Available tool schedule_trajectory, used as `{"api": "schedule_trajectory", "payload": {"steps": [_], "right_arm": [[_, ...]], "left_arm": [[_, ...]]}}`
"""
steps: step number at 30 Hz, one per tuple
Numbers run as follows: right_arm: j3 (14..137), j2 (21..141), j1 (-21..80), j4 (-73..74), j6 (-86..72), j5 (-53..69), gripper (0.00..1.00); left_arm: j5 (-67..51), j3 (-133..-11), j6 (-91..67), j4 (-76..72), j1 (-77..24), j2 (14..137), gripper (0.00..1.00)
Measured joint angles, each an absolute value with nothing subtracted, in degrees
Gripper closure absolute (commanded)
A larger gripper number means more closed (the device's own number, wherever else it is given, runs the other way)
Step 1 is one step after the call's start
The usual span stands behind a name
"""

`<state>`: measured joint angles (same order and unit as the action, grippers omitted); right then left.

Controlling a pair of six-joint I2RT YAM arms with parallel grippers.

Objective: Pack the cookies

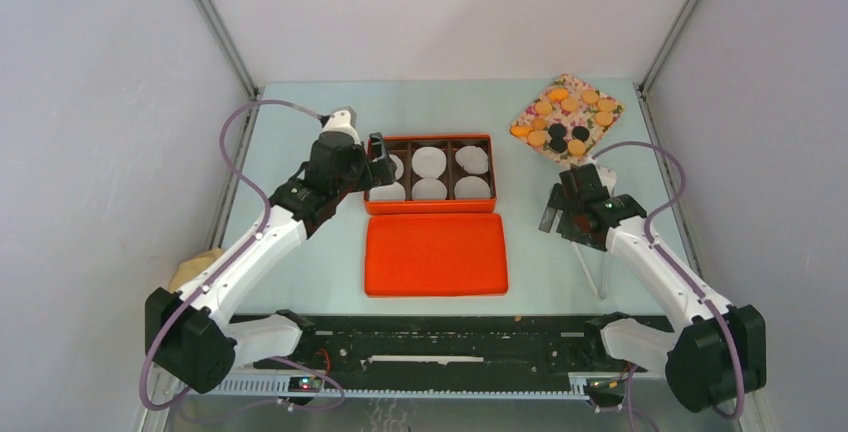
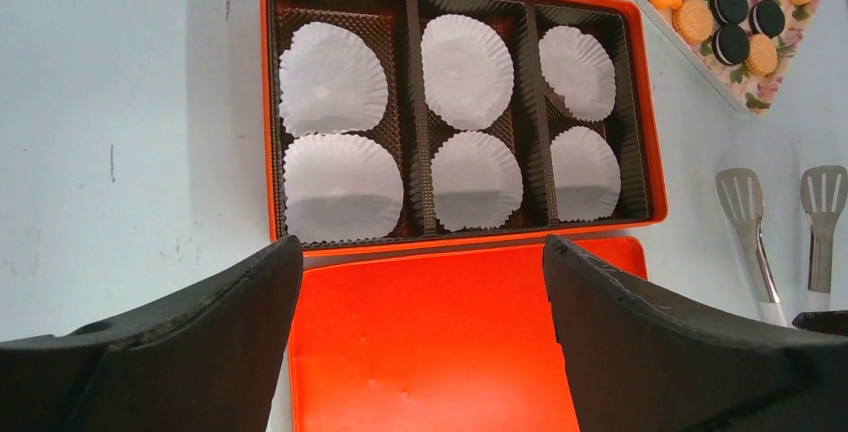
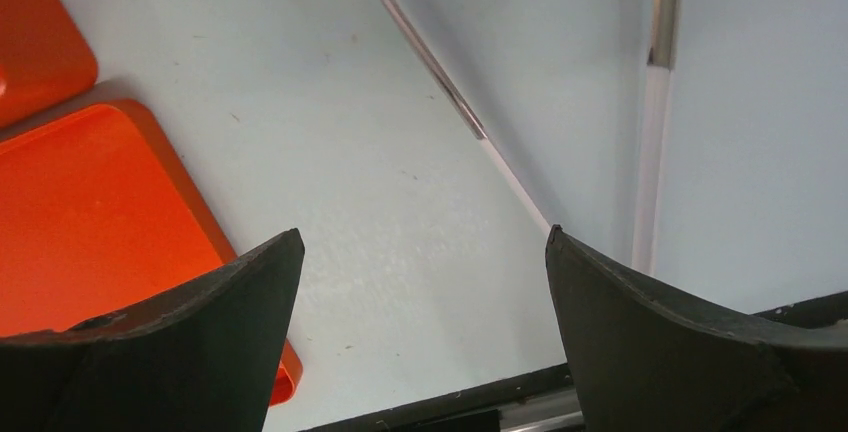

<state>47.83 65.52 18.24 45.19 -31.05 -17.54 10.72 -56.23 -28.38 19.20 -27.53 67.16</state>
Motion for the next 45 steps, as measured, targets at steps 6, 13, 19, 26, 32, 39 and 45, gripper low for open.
{"api": "schedule_trajectory", "payload": {"steps": [6,13,19,26,32,39,45], "right_arm": [[44.5,64.7,14.1,44.4,-32.4,-14.5,0.00],[44.4,73.3,11.0,39.5,-32.1,-12.1,0.09],[43.9,79.0,9.7,35.8,-31.2,-10.8,0.20],[43.9,80.9,8.1,32.7,-30.3,-8.2,0.34],[43.9,83.0,8.0,30.9,-29.8,-6.0,0.47],[47.8,87.5,9.4,31.6,-29.3,-6.3,0.80],[55.9,93.6,11.6,32.6,-28.6,-6.4,0.86]], "left_arm": [[9.7,-54.8,-28.6,18.1,-27.6,67.1,0.06],[9.0,-53.8,-29.1,17.6,-27.9,67.1,0.06],[8.8,-53.4,-29.1,17.4,-27.9,67.2,0.06],[8.8,-53.4,-29.1,17.2,-28.0,68.3,0.07],[8.7,-53.4,-29.1,17.2,-28.0,69.6,0.07],[8.6,-53.4,-29.1,17.3,-28.0,69.7,0.07],[8.7,-53.4,-29.1,17.3,-28.0,69.7,0.07]]}}
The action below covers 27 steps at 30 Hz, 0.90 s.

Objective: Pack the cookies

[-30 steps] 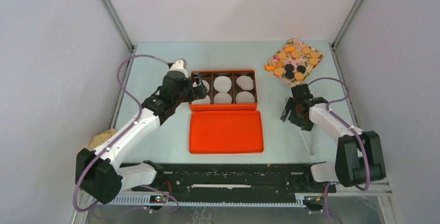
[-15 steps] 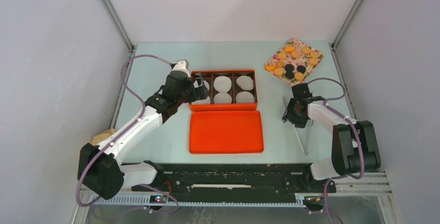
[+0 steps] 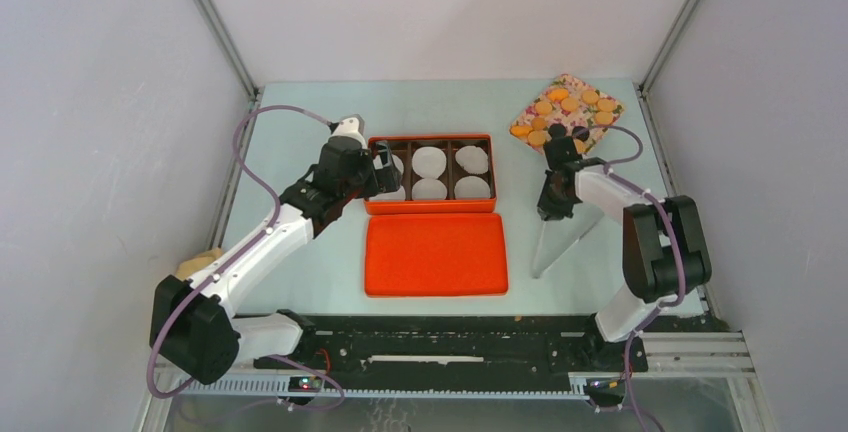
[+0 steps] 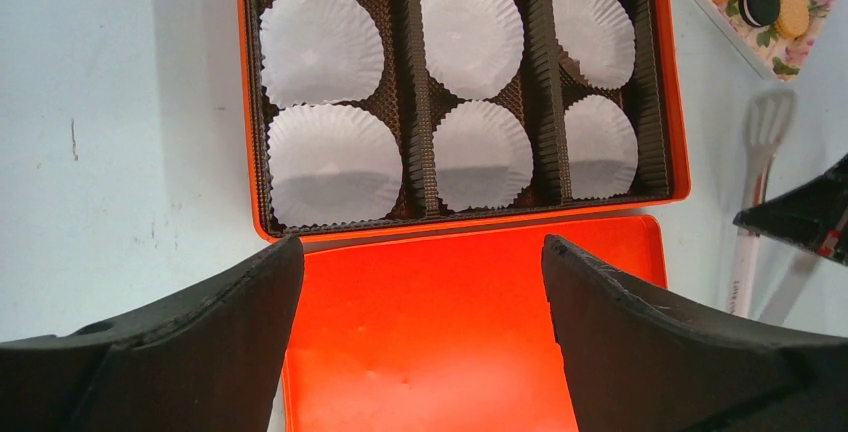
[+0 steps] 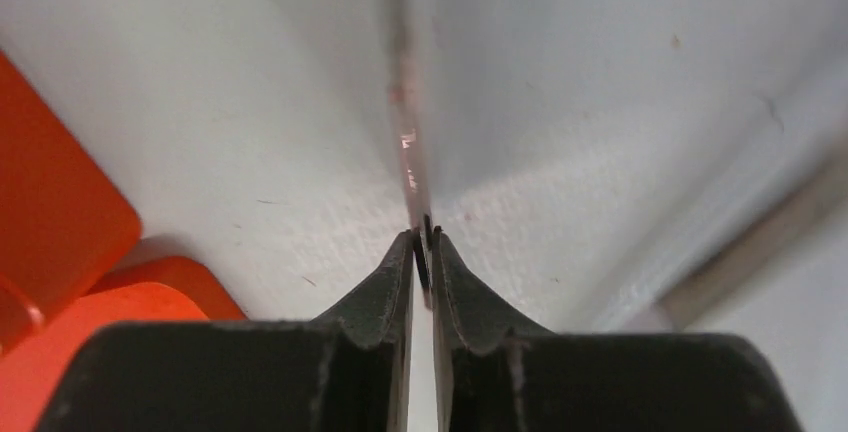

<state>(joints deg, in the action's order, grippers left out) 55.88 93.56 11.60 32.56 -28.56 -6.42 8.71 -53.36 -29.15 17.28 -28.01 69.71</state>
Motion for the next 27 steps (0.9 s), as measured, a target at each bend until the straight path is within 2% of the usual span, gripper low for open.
{"api": "schedule_trajectory", "payload": {"steps": [8,16,21,24,25,26,27], "right_arm": [[67.7,101.7,15.7,34.0,-25.4,-7.0,1.00],[76.6,107.6,20.1,37.5,-21.9,-9.5,1.00],[86.5,112.8,20.8,42.3,-19.0,-13.2,1.00],[92.7,117.0,19.7,44.3,-17.4,-14.9,0.93],[95.0,118.7,19.2,45.3,-16.9,-15.7,0.87],[96.6,120.0,18.8,46.0,-16.5,-16.4,0.85],[97.9,121.2,18.6,46.5,-16.3,-17.0,0.77]], "left_arm": [[8.8,-53.4,-29.1,17.3,-28.0,69.7,0.07],[8.8,-53.4,-29.1,17.3,-28.0,69.9,0.07],[8.8,-53.4,-29.2,17.3,-28.0,70.4,0.07],[8.8,-53.4,-29.4,17.3,-28.0,70.9,0.07],[8.8,-53.4,-29.6,17.3,-28.0,71.0,0.08],[8.8,-53.4,-29.6,17.3,-28.0,71.2,0.08],[8.8,-53.4,-29.6,17.3,-28.0,71.4,0.07]]}}
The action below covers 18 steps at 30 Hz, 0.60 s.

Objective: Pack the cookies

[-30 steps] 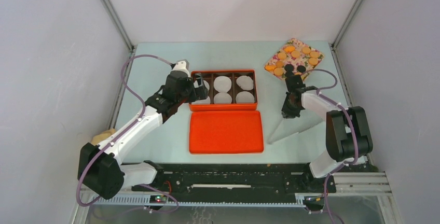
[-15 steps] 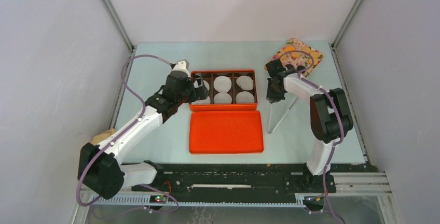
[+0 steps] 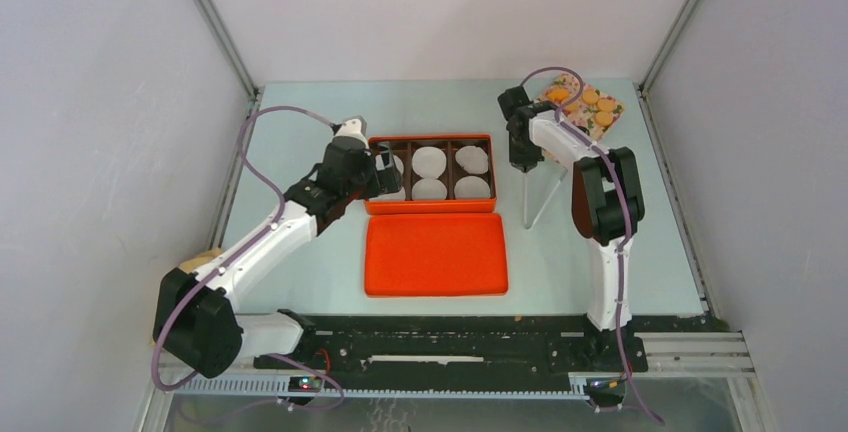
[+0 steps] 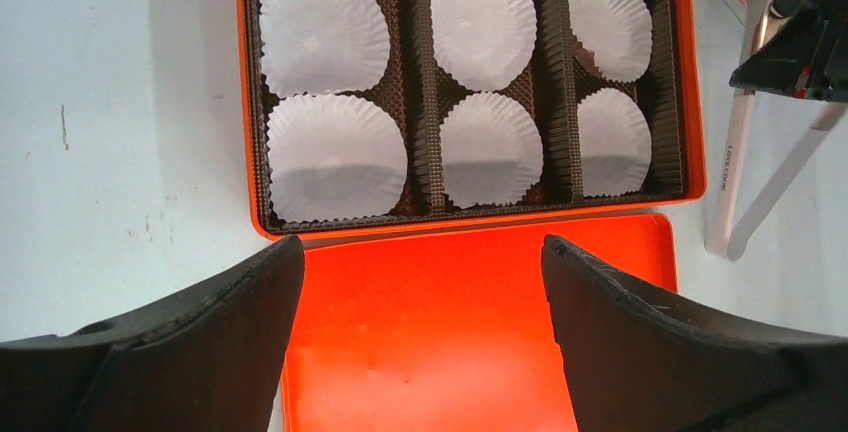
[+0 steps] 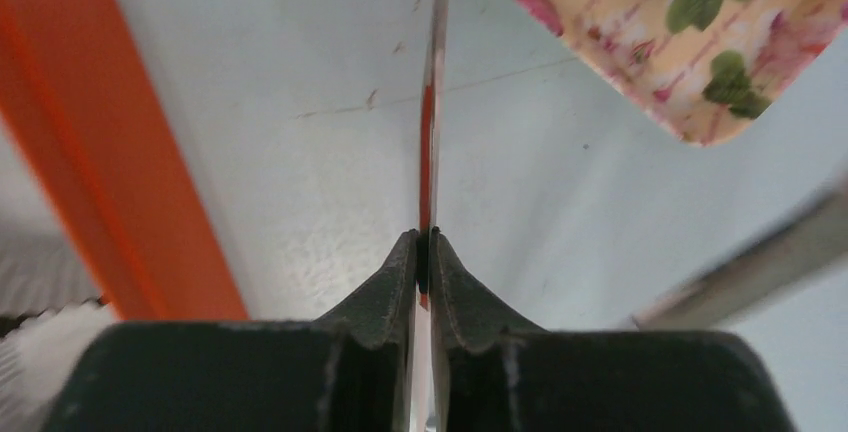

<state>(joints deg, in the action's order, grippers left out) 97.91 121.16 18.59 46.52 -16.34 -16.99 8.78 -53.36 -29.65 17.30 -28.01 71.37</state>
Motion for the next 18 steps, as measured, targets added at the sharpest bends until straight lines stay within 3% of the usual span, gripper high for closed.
{"api": "schedule_trajectory", "payload": {"steps": [3,7,11,13,14,18], "right_arm": [[100.7,124.0,17.7,48.5,-15.2,-18.2,0.72],[101.1,125.4,16.6,49.9,-14.4,-18.1,0.57],[101.3,125.6,16.0,50.4,-13.6,-18.3,0.33],[100.8,125.2,16.0,49.7,-13.5,-18.9,0.08],[99.8,124.4,16.2,48.9,-13.5,-19.4,0.01],[95.0,119.2,18.0,47.7,-14.3,-21.0,0.00]], "left_arm": [[8.8,-53.4,-30.0,17.3,-28.0,71.7,0.07],[8.8,-53.4,-30.1,17.3,-28.1,72.1,0.08],[8.7,-53.4,-30.2,17.3,-28.4,72.5,0.08],[8.7,-53.4,-30.3,17.3,-28.5,72.6,0.08],[8.7,-53.4,-30.3,17.3,-28.5,72.6,0.08],[8.7,-53.4,-30.2,17.3,-28.5,72.6,0.08]]}}
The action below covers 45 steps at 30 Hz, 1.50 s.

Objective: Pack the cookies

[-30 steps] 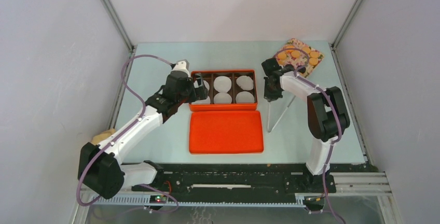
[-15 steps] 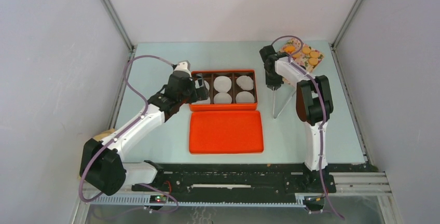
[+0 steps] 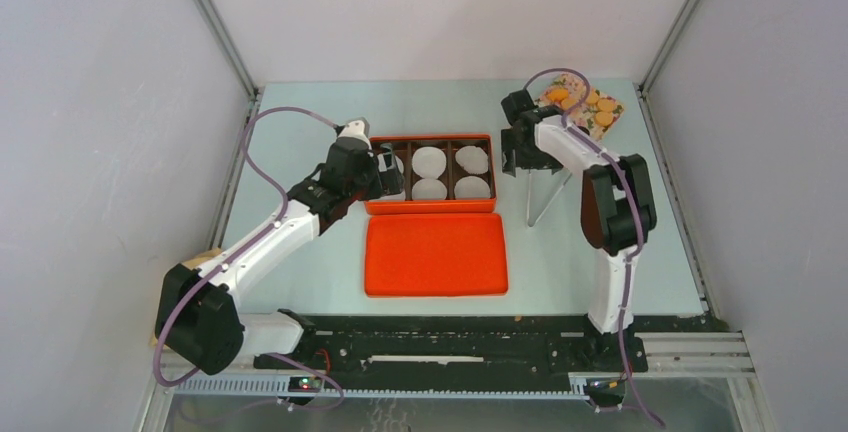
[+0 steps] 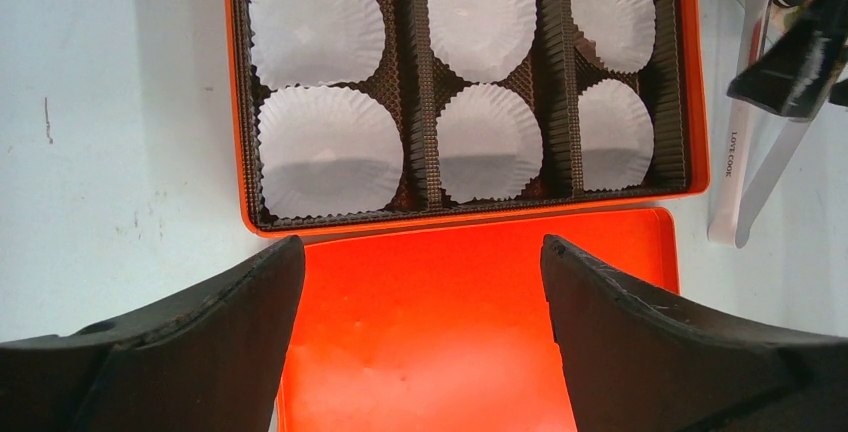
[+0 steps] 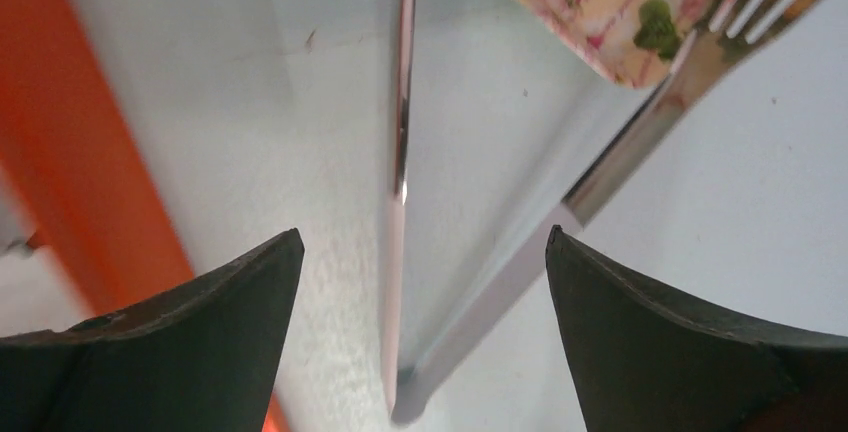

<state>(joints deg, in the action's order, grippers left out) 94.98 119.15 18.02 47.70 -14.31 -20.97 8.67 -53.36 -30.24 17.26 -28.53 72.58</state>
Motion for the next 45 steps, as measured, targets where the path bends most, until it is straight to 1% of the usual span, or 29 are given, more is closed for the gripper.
{"api": "schedule_trajectory", "payload": {"steps": [4,9,13,17,25,28,35,40,45], "right_arm": [[89.9,111.0,20.1,46.9,-17.2,-20.8,0.00],[77.1,100.6,20.7,44.7,-24.4,-19.4,0.00],[68.9,99.7,19.8,42.8,-30.3,-18.4,0.00],[64.8,99.7,19.5,41.0,-34.6,-15.5,0.00],[65.8,103.5,17.7,35.6,-39.3,-12.5,0.00],[67.2,105.0,15.9,35.3,-40.3,-12.7,0.02],[69.5,106.7,13.6,35.7,-41.3,-13.4,0.00],[75.9,110.9,13.5,39.5,-40.8,-15.2,0.00],[85.8,117.1,12.8,44.6,-37.1,-17.3,0.02]], "left_arm": [[8.6,-53.4,-30.2,17.3,-28.6,72.6,0.08],[8.2,-53.4,-30.2,17.2,-28.6,72.6,0.08],[7.2,-53.4,-30.2,17.2,-28.8,72.5,0.08],[6.7,-53.4,-30.2,16.9,-29.0,72.3,0.08],[6.7,-53.3,-30.2,16.8,-29.0,70.7,0.08],[6.7,-53.3,-30.2,16.8,-29.0,70.4,0.08],[6.7,-53.3,-30.1,16.8,-29.1,70.4,0.08],[6.6,-53.3,-30.1,16.8,-29.1,70.5,0.08],[6.7,-53.3,-30.1,16.8,-29.1,70.5,0.08]]}}
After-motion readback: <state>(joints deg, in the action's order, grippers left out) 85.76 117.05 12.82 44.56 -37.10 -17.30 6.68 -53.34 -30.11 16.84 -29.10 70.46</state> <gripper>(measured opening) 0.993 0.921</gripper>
